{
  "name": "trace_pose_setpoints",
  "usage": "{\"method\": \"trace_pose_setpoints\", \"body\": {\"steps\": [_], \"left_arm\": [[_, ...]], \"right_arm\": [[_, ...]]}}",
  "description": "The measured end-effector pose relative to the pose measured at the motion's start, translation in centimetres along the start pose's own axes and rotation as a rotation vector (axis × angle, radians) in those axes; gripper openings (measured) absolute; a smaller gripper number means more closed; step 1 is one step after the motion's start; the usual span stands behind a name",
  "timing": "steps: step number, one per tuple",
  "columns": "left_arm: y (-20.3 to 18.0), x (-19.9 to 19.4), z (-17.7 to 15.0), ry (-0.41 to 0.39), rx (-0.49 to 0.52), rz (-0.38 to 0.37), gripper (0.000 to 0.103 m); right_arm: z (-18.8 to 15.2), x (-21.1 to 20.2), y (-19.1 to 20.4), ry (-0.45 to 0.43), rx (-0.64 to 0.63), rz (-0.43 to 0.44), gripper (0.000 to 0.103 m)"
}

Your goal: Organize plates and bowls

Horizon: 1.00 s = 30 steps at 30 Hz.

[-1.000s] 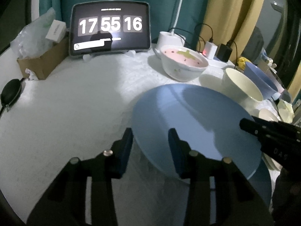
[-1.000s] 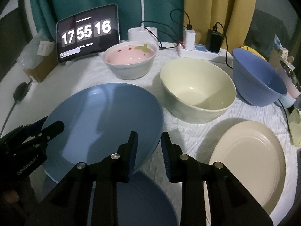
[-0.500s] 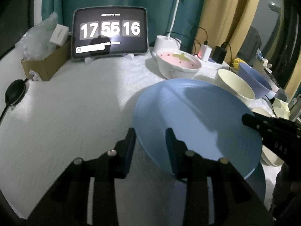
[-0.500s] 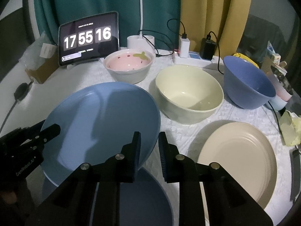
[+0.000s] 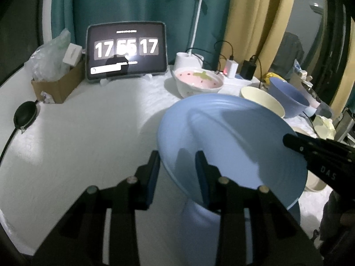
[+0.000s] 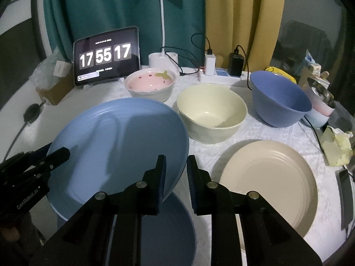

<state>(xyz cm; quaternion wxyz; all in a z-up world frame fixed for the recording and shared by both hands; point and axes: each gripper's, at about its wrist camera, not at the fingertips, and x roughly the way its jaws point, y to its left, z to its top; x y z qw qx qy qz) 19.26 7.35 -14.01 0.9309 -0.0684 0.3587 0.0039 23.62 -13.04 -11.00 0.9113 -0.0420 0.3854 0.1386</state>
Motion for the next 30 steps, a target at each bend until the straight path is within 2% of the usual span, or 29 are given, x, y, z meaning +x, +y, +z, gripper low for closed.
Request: {"method": "trace_pose_setpoints", "body": {"steps": [13, 30], "left_arm": [[-2.7, -2.0, -0.5, -0.023, 0.04, -0.015, 0.034], [-7.4, -2.4, -0.9, -0.014, 0.109, -0.03, 0.034]], "right_arm": [[-1.2, -2.4, -2.1, -0.024, 0.034, -0.011, 0.021], [-3.0, -4.5, -6.0, -0.049, 0.105, -0.021, 0.021]]}}
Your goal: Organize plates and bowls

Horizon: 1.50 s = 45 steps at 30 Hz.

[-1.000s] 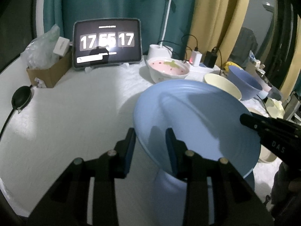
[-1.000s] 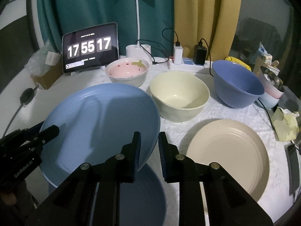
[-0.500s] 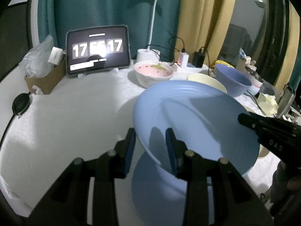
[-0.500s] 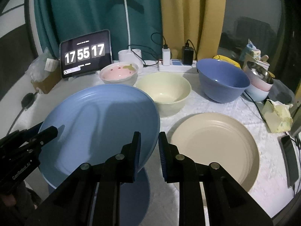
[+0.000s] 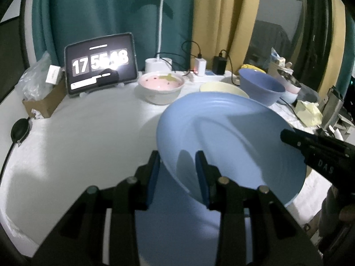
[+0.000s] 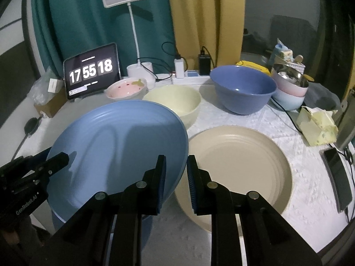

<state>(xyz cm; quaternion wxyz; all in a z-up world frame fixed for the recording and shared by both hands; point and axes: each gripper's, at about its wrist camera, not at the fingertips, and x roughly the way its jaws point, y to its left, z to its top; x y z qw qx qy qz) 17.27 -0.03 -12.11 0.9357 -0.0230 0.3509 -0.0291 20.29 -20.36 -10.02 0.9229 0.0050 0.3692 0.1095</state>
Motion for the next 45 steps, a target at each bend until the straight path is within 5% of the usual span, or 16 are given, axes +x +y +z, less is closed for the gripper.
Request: {"method": "trace_pose_setpoints", "body": {"steps": [45], "left_arm": [[-13.8, 5.7, -0.2, 0.147, 0.202, -0.05, 0.034]], "right_arm": [[-3.1, 0.8, -14.4, 0.014, 0.198, -0.044, 0.021]]}}
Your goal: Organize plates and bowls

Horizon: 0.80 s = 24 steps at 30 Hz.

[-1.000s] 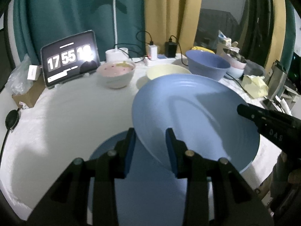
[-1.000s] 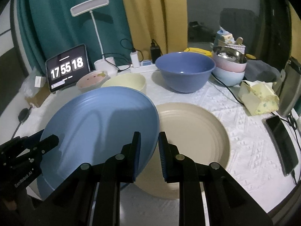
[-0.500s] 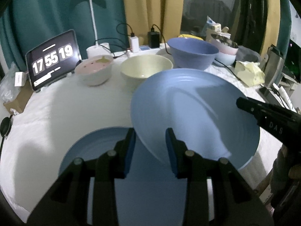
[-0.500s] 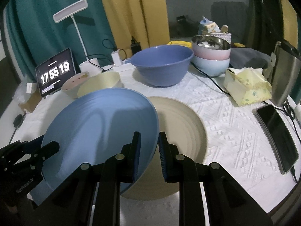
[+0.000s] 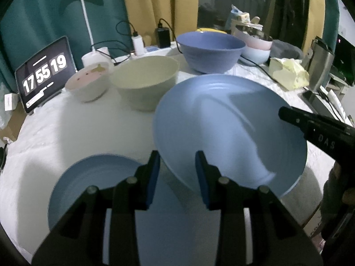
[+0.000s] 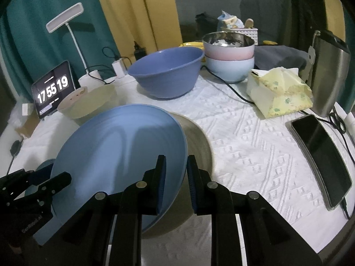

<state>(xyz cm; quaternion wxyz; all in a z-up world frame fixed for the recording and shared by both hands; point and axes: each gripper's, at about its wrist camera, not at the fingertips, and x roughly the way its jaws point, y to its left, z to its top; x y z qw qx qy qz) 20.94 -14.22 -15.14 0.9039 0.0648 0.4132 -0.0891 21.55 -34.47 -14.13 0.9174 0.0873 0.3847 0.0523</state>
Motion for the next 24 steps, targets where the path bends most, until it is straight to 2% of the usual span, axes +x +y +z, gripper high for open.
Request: {"method": "trace_pose_setpoints", "body": {"steps": [21, 24], "left_arm": [[-1.2, 2.9, 0.7, 0.08, 0.017, -0.031, 0.035], [-1.3, 2.8, 0.6, 0.078, 0.021, -0.049, 0.035]], "right_arm": [[0.6, 1.7, -2.1, 0.032, 0.03, -0.023, 0.022], [0.7, 1.7, -2.1, 0.034, 0.039, -0.037, 0.025]]}}
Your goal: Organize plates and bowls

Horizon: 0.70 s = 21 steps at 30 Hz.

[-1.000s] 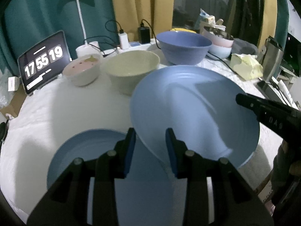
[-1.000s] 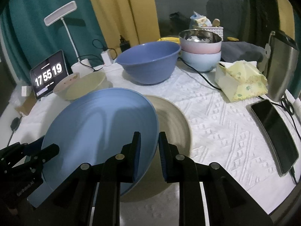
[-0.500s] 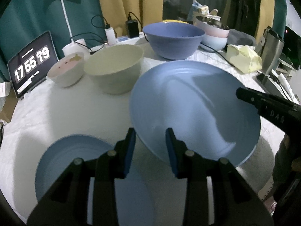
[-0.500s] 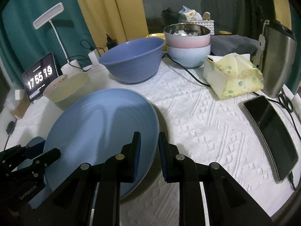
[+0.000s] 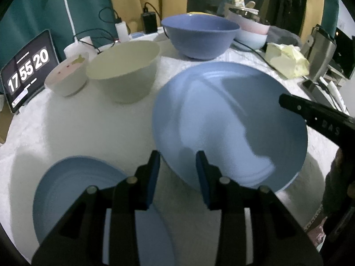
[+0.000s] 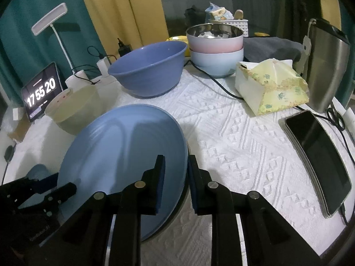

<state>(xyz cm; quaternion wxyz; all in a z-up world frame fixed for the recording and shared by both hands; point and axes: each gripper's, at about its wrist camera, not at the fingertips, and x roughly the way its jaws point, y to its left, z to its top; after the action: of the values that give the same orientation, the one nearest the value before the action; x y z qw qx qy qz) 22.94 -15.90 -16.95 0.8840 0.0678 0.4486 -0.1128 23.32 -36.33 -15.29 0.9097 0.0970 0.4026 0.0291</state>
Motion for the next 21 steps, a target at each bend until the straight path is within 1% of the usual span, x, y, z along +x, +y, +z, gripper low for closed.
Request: {"method": "trace_pose_setpoints", "body": {"steps": [4, 5, 8, 18, 21], "left_arm": [[0.1, -0.7, 0.1, -0.024, -0.001, -0.006, 0.037], [0.3, -0.9, 0.0, -0.029, -0.007, -0.007, 0.037], [0.8, -1.4, -0.2, -0.039, -0.025, -0.007, 0.037], [2.8, -3.4, -1.0, -0.084, -0.064, -0.021, 0.039], [3.3, -4.0, -1.4, -0.095, -0.073, -0.034, 0.044]], "right_arm": [[0.1, -0.4, 0.0, -0.016, 0.014, -0.013, 0.032], [0.1, -0.5, 0.1, -0.021, 0.013, -0.018, 0.035], [0.1, -1.0, 0.5, -0.034, 0.005, -0.034, 0.042], [-0.1, -2.5, 2.6, -0.049, -0.024, -0.043, 0.043], [-0.2, -2.9, 3.6, -0.053, -0.04, -0.039, 0.043]]}}
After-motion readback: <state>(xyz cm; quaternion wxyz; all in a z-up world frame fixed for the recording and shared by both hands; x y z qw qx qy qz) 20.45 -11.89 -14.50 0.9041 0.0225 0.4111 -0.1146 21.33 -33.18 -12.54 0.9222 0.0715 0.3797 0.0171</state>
